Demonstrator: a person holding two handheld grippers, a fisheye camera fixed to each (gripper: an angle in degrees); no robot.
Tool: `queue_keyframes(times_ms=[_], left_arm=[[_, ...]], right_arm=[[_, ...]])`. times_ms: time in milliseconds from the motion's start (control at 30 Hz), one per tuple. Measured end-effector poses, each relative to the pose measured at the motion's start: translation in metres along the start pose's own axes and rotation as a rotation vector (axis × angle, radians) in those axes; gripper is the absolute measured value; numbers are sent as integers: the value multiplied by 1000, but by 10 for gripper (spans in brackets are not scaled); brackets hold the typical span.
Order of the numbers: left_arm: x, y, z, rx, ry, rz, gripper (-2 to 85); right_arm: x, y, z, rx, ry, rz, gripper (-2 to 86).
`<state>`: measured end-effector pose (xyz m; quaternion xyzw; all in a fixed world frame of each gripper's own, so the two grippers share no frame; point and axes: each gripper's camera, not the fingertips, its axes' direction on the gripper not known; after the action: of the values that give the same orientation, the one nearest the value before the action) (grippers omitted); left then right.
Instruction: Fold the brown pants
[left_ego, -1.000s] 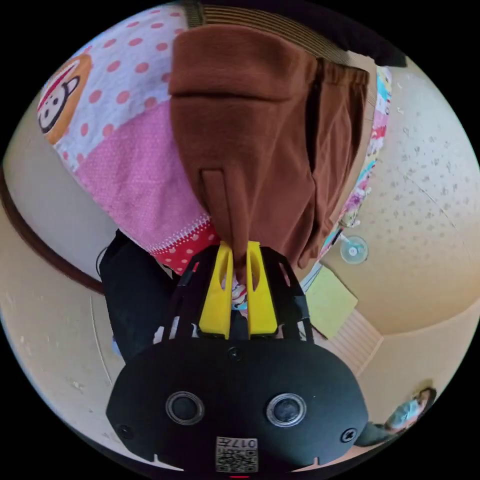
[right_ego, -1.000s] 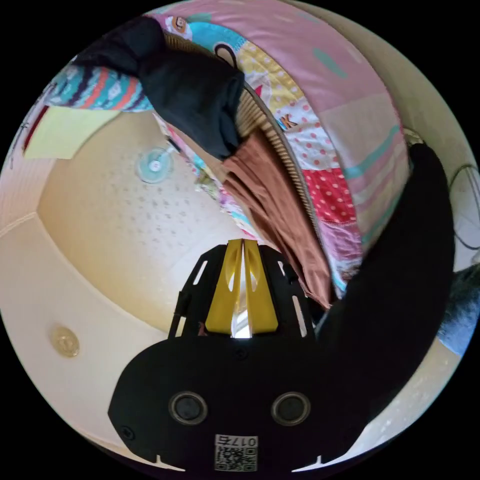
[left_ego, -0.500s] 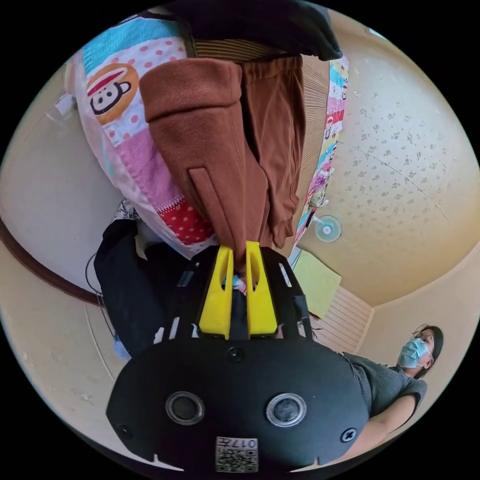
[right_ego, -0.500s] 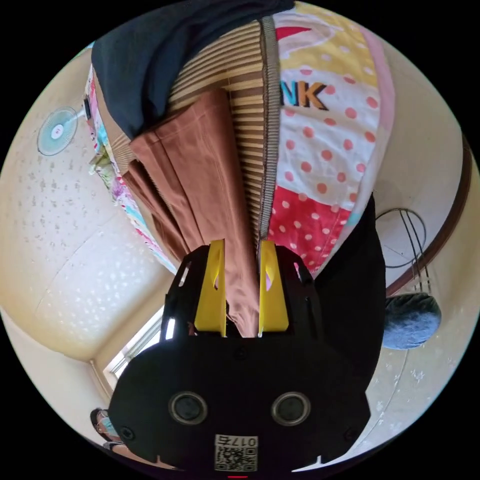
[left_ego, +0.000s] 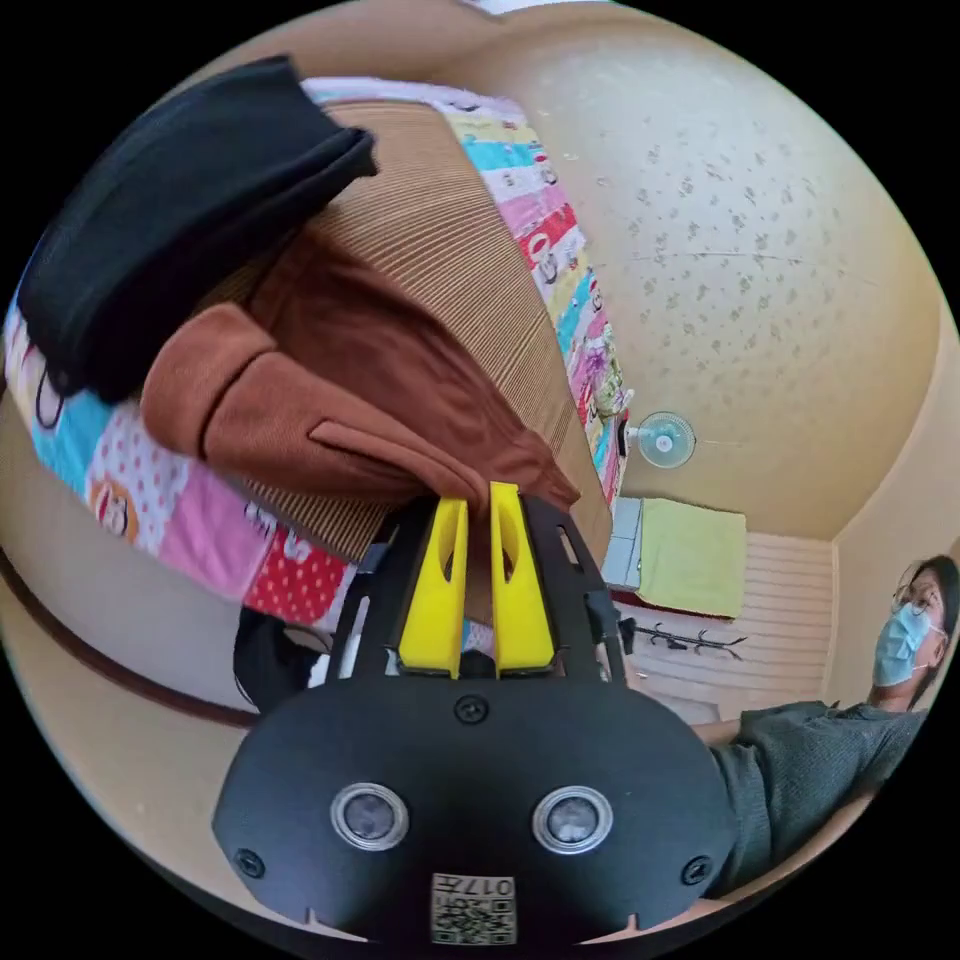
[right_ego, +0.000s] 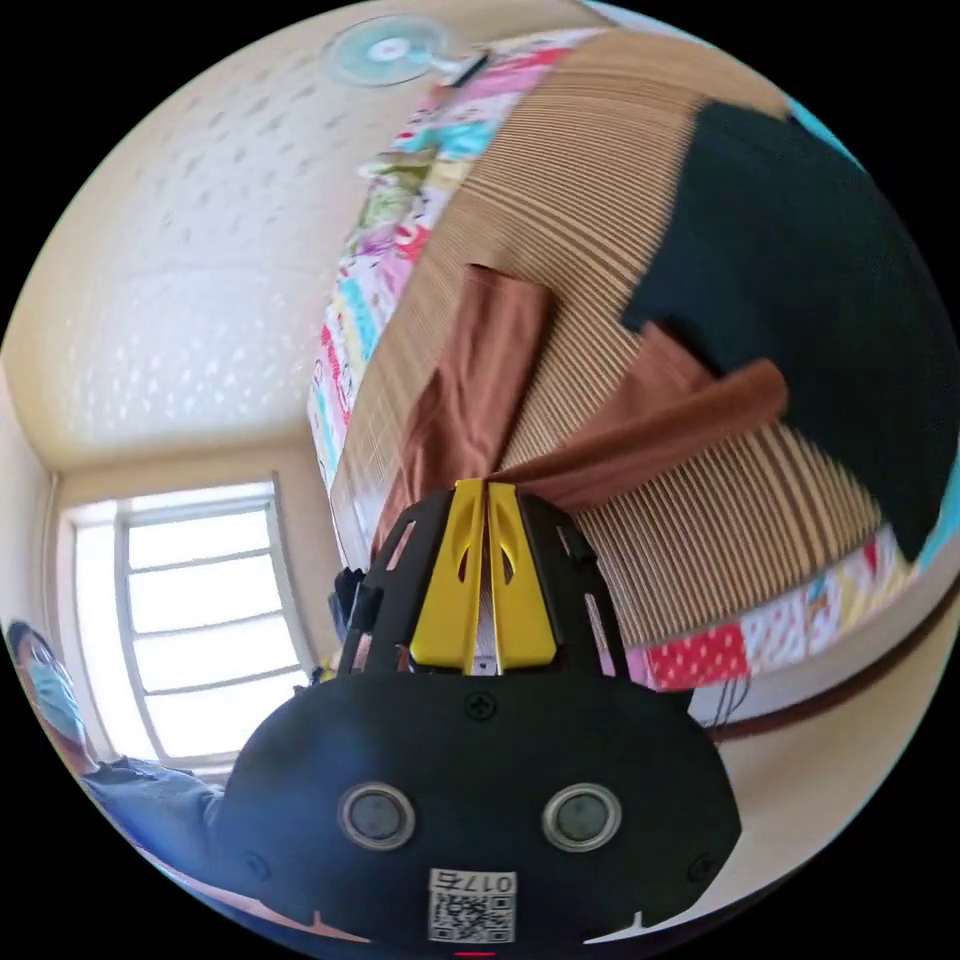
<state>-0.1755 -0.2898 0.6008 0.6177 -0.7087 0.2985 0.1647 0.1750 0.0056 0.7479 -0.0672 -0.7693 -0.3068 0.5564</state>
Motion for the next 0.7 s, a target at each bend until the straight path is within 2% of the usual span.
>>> queue_keyframes(times_ms=[100, 167, 233, 300, 367, 467, 533, 567, 600, 633, 700], left_arm=[[47, -75, 29, 90, -66, 82, 48], [54, -113, 49, 170, -73, 50, 65], [40, -144, 78, 292, -69, -103, 94], [29, -153, 105, 332, -104, -195, 98], [25, -163, 146, 250, -153, -195, 94], [24, -168, 230, -43, -282, -64, 87], [16, -149, 290, -268, -434, 54, 72], [14, -143, 300, -300, -472, 81, 66], [10, -129, 309, -313, -554, 123, 61], [8, -118, 308, -284, -576, 157, 56], [4, -108, 304, -289, -591, 178, 51]], right_arm=[[-56, -77, 40, 1, 28, -179, 14], [-81, -120, 69, -3, 44, -228, 24], [-96, -170, 104, -12, 74, -192, 53], [-99, -194, 131, -44, 66, -174, 64], [-97, -207, 163, -117, 62, -193, 47], [-82, -203, 226, -274, 138, -285, 24], [-46, -181, 281, -462, 294, -312, 13], [-33, -173, 296, -525, 349, -308, 12], [-3, -151, 325, -664, 488, -286, 9], [19, -126, 339, -701, 514, -328, 8], [35, -98, 324, -597, 480, -354, 6]])
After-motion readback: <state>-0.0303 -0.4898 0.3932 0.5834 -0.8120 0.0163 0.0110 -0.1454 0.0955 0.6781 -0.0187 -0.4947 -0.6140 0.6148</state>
